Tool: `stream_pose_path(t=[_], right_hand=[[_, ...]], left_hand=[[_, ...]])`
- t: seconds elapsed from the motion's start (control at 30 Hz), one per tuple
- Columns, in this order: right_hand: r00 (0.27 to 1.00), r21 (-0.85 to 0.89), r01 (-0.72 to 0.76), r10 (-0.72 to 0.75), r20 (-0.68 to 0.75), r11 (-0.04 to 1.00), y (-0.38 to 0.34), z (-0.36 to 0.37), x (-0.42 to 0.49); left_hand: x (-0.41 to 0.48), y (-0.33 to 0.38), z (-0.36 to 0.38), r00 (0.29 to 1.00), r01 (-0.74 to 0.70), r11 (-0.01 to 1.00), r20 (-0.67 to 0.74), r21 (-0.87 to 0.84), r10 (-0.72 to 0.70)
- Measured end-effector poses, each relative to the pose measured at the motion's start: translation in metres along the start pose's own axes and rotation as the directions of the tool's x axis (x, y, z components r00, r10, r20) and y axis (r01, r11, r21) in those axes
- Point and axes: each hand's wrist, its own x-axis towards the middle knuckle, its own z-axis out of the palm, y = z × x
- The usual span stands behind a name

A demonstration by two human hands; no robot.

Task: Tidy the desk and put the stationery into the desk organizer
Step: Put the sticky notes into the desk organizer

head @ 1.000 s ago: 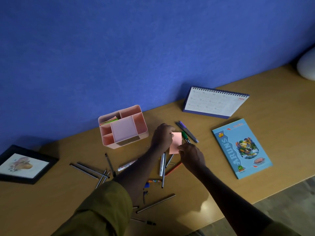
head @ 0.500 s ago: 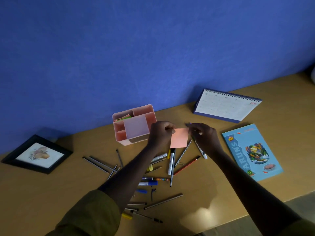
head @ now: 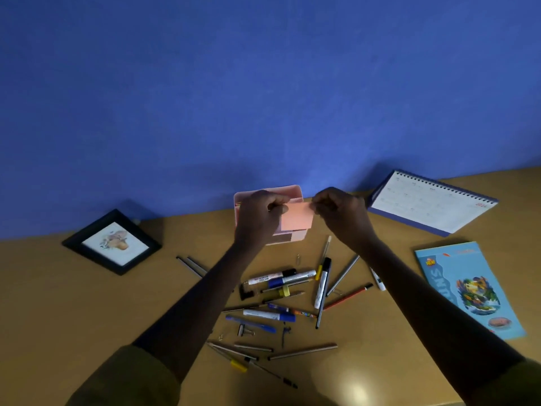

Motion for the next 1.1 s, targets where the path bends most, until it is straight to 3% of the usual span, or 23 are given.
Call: stream_pose_path(t=[0.2,0.53,1.1], right_hand=[[0.992,-0.002,0.121,-0.121,-0.023,0.993,-0.039,0.028,0.047],[0.966,-0.073,0.254,-0.25,0.067,0.964,-0.059,0.073,0.095],[0.97,-0.154,0.17,-0.138,0.202,0.973,-0.038,0.113,0.106]], left_hand=[[0.012,-0.029,-0.05,0.99,-0.109,0.985,-0.076,0.137,0.12],[0.02,-0.071,-0.07,0.976,-0.028,0.982,-0.205,0.189,0.068],[0.031,-0.114,-0.052,0.989,0.066,0.969,-0.148,0.239,-0.031]])
